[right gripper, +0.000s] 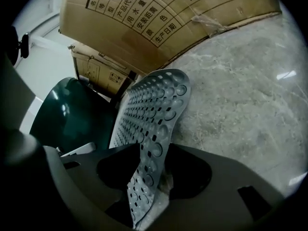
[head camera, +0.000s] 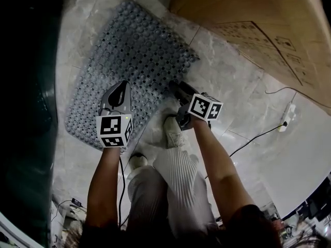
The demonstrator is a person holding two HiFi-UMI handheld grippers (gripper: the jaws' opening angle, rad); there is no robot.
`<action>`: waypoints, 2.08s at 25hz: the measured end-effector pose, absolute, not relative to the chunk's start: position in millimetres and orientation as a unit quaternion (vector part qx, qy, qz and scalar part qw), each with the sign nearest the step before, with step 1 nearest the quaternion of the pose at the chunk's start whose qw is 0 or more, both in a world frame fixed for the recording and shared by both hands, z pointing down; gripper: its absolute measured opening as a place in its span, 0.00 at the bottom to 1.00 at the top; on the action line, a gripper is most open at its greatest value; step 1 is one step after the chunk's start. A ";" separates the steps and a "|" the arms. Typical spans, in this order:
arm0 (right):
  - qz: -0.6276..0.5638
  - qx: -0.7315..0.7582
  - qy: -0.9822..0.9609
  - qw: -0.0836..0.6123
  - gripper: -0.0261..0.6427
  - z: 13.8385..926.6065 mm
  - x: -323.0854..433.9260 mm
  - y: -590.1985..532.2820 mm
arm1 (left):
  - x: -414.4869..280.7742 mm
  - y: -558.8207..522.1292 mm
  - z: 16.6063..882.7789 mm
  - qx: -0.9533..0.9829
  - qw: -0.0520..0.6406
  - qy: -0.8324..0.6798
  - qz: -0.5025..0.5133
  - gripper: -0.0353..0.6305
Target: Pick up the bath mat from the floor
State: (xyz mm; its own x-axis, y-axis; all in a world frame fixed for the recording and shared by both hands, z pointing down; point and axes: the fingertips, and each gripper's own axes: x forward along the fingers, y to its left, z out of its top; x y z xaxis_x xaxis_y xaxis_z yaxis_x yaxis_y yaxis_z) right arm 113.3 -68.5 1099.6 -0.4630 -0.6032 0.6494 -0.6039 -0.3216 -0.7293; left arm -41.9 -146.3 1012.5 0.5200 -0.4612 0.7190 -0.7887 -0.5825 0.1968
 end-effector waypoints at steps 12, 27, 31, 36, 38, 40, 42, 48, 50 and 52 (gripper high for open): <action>0.654 0.413 -0.619 -0.136 0.20 1085.5 100.5 -88.2 | -52.0 -154.9 1018.7 0.840 0.251 -0.375 0.301 0.08; 0.609 0.394 -0.685 -0.070 0.06 992.6 43.6 -96.9 | -90.9 -130.7 936.2 0.824 0.259 -0.398 0.309 0.08; 0.601 0.384 -0.697 -0.075 0.06 937.6 15.2 -104.5 | -109.5 -123.0 884.2 0.816 0.256 -0.413 0.313 0.08; 0.606 0.375 -0.696 -0.088 0.06 870.3 -13.2 -101.8 | -118.5 -114.0 820.6 0.811 0.256 -0.425 0.311 0.08; 0.608 0.372 -0.694 -0.102 0.06 840.7 -20.9 -101.7 | -121.4 -113.0 794.5 0.808 0.259 -0.433 0.304 0.08; 0.607 0.369 -0.695 -0.110 0.06 811.2 -27.6 -103.0 | -124.3 -112.6 767.7 0.805 0.263 -0.442 0.294 0.08; 0.603 0.362 -0.702 -0.108 0.06 783.6 -33.7 -106.0 | -127.0 -114.2 741.5 0.803 0.263 -0.451 0.288 0.08; 0.587 0.339 -0.731 -0.083 0.06 707.8 -35.9 -117.1 | -134.1 -128.2 671.7 0.794 0.264 -0.475 0.272 0.08; 0.580 0.332 -0.739 -0.081 0.06 679.4 -34.5 -121.2 | -135.1 -132.9 646.7 0.793 0.262 -0.481 0.265 0.08; 0.574 0.327 -0.746 -0.084 0.06 648.8 -30.9 -125.6 | -134.2 -137.6 620.3 0.793 0.260 -0.487 0.257 0.08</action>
State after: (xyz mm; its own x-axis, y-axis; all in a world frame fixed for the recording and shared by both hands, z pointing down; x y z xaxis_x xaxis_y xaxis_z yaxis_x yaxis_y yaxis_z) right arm -30.9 -125.6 648.8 -0.7716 -0.5846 0.2509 -0.3917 0.1257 -0.9115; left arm -134.2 -137.6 620.3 0.3945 -0.6383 0.6610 -0.9059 -0.3908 0.1632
